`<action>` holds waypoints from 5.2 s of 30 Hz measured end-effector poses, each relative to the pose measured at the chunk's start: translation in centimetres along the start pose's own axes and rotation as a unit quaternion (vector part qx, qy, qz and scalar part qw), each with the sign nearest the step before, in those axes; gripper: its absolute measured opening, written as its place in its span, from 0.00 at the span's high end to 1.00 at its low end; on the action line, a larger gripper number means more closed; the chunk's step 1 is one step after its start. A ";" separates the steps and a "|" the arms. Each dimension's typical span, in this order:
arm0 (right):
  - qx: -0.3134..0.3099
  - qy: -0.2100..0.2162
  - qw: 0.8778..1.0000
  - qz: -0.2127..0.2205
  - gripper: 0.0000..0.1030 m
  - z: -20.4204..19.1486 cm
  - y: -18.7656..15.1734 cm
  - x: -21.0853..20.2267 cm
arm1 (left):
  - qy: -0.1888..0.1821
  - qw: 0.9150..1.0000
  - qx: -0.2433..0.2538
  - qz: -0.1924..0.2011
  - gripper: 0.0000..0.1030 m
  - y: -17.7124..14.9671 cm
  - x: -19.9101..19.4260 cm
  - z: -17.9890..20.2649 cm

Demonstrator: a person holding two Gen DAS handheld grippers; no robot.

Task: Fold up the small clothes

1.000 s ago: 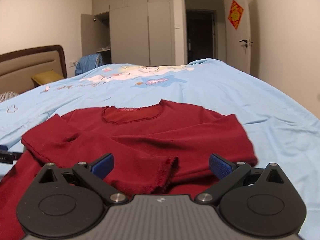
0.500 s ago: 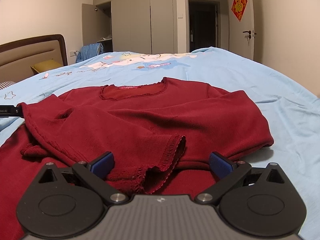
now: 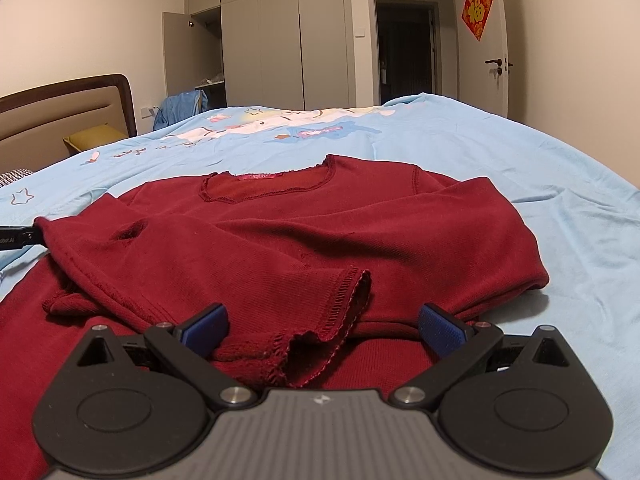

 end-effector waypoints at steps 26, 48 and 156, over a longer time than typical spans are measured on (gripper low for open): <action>0.013 -0.001 0.999 -0.030 0.00 2.5 -1.7 -7.5 | -0.008 0.992 -0.094 -0.078 0.04 -4.2 -9.1 -1.7; 0.036 -0.010 0.998 -0.051 0.43 3.2 -9.4 -22.4 | -0.091 0.977 -0.119 -0.152 0.14 -11.4 -21.3 4.1; -0.025 0.101 0.993 -0.058 0.80 1.7 -4.0 -17.7 | -0.046 0.991 0.107 -0.071 0.67 -11.1 -27.3 7.6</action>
Point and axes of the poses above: each gripper's, at about its wrist camera, not at the fingertips, and x roughly the way its jaws point, z to its right, y to its top, the point moved 4 cm from there along x, roughly the way its jaws point, and after that the axes turned 3 degrees about z, right-handed, at the moved point
